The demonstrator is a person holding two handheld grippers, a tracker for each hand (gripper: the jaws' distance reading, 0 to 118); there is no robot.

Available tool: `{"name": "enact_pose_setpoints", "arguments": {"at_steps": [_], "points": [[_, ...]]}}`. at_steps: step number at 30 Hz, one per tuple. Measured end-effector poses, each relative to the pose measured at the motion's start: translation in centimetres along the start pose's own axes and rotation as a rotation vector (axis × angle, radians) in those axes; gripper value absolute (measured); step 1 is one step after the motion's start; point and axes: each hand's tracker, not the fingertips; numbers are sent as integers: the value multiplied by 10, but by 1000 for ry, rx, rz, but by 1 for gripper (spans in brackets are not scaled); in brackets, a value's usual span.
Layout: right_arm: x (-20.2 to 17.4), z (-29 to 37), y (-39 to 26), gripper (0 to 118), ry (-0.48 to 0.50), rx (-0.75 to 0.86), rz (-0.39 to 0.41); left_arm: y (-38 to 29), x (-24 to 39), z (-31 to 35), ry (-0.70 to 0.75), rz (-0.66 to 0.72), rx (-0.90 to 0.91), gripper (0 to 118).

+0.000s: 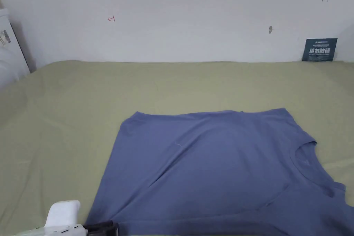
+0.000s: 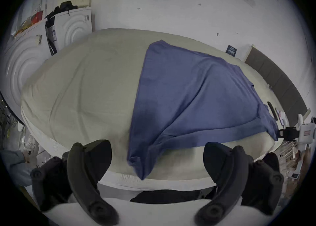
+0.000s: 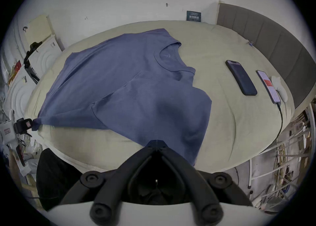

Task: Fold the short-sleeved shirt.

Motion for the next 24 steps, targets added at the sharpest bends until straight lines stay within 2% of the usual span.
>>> {"name": "enact_pose_setpoints", "arguments": {"at_steps": [1, 2, 4, 6, 7, 8, 9, 10, 16, 17, 18, 19, 20, 21, 22, 23, 24], "points": [[0, -1, -1, 0, 1, -2, -1, -1, -1, -6, 34, -24, -19, 104], [0, -2, -1, 0, 2, -4, -1, -1, -1, -12, 52, -36, -33, 85], [2, -3, -2, 0, 5, -8, -4, -3, -4, -19, 53, -35, -31, 9], [6, -6, -3, 1, 0, -17, -18, -4, -7, -19, 26, -17, -15, 8], [8, -7, -3, 18, 2, -20, -26, -3, -6, -18, 28, -30, -8, 8], [12, -9, -3, 47, 4, -26, -36, -2, -7, -18, 20, -56, -9, 8], [15, -13, -3, 84, 6, -31, -46, 0, -8, -18, 25, -70, -12, 8], [18, -17, -2, 109, 2, -40, -58, 0, 1, -9, 30, -74, -4, 8], [27, -46, 4, 102, -8, -78, -44, 3, 9, 2, 10, -64, -9, 8], [28, -48, 4, 97, -15, -93, -35, 4, 9, 1, 11, -63, -17, 8], [28, -47, 4, 83, -83, -96, -13, 6, 14, 4, 11, -64, -23, 8], [26, -42, 3, 70, -90, -73, -3, 6, 15, 5, 12, -64, -24, 8], [27, -35, 4, 63, -52, -50, -12, 6, 17, 6, 12, -65, -24, 8], [28, -29, 5, 40, -67, -23, -6, 6, 18, 7, 11, -65, -26, 8], [30, -27, 7, 3, -49, -11, -9, 8, 20, 9, 11, -66, -25, 8], [30, -18, 8, 3, -34, 4, -48, 10, 22, 11, 7, -67, -26, 8], [30, -14, 10, 3, -34, 1, -40, 10, 24, 13, 14, -68, -26, 8]]}}
